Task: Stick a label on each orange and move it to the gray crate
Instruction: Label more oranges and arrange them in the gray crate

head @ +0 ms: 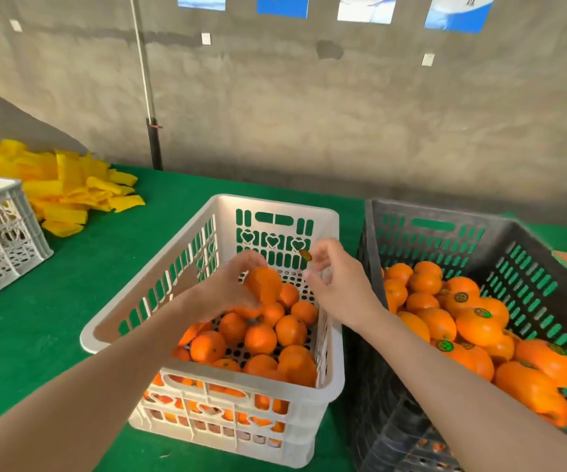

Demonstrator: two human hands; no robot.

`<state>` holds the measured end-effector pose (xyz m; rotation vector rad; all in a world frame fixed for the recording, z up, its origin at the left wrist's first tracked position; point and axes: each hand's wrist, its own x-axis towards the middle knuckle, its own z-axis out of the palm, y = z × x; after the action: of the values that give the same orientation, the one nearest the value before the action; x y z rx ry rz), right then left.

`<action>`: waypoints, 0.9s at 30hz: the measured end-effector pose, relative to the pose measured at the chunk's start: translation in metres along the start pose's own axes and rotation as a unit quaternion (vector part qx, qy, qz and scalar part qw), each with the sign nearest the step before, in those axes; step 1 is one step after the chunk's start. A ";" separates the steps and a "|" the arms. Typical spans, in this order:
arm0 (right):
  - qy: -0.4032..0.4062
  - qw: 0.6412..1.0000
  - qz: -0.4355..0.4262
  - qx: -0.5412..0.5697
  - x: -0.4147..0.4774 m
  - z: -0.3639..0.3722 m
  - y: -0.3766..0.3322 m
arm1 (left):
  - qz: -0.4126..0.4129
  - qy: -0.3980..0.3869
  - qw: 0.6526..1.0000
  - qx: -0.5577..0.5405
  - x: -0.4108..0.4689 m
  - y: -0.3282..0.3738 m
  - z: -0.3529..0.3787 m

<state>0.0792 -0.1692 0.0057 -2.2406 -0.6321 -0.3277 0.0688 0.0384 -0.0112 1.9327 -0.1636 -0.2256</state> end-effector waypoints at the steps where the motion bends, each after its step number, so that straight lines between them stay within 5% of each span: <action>1: 0.020 0.999 0.017 0.029 0.000 -0.003 -0.003 | 0.040 0.012 0.998 -0.047 -0.007 0.003 0.000; 9: -0.016 0.952 0.073 0.296 -0.020 -0.044 -0.031 | 0.054 -0.006 0.925 -0.376 -0.063 0.048 0.026; 14: -0.047 0.948 0.002 0.315 -0.054 -0.058 -0.048 | -0.015 -0.041 0.856 -0.515 -0.083 0.066 0.053; 20: 0.016 0.984 -0.037 0.173 -0.081 -0.063 -0.050 | -0.083 -0.094 0.878 -0.463 -0.092 0.077 0.087; 27: -0.046 0.965 0.029 0.255 -0.097 -0.096 -0.047 | -0.021 -0.044 0.880 -0.473 -0.101 0.093 0.109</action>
<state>-0.0312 -0.2461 0.0580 -1.7797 -0.6157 -0.0202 -0.0553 -0.0718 0.0450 0.9465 -0.0485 -0.3436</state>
